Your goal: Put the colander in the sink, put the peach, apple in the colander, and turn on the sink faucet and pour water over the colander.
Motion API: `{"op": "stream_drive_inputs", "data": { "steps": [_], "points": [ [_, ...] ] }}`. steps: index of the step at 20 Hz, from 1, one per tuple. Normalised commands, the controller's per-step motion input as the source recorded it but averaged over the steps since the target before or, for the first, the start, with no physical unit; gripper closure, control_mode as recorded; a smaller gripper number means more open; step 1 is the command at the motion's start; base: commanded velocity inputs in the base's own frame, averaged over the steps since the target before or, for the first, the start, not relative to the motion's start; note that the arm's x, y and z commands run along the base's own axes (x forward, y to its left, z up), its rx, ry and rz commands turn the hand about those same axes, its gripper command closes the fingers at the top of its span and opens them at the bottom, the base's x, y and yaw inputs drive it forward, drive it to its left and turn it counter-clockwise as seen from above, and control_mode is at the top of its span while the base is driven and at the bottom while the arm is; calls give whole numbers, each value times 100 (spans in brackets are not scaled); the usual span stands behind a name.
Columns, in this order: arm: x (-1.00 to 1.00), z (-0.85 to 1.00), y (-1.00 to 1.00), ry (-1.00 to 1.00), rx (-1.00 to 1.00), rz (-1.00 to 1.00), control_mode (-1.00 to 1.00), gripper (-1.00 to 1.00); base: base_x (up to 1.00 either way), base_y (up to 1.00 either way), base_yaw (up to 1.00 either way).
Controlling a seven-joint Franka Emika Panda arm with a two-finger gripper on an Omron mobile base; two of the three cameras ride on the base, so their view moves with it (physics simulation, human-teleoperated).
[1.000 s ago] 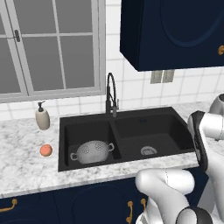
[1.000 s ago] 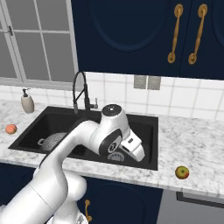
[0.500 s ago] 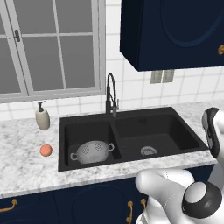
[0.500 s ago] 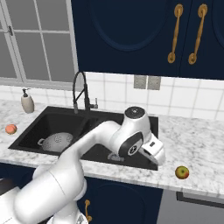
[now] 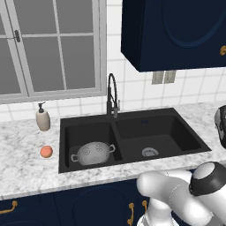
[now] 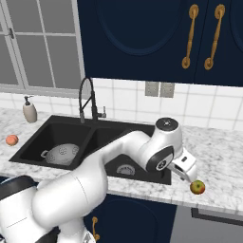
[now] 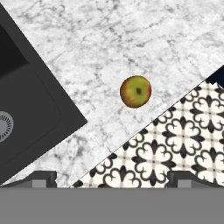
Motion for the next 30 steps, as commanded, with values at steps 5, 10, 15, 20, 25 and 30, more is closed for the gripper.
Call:
{"op": "stream_drive_inputs", "data": {
  "steps": [5,10,15,20,25,30],
  "points": [
    [1,-27,-33,0,0,0,-100,-100,0,0,0],
    [0,-33,-28,0,0,0,-100,-100,0,0,0],
    [2,-12,-17,0,0,0,-100,-100,0,0,0],
    [5,-18,-11,0,0,0,-100,-100,0,0,0],
    [4,-19,-13,0,0,0,-100,-100,0,0,0],
    [9,-15,-10,0,0,0,-100,-100,0,0,0]
  ]
}}
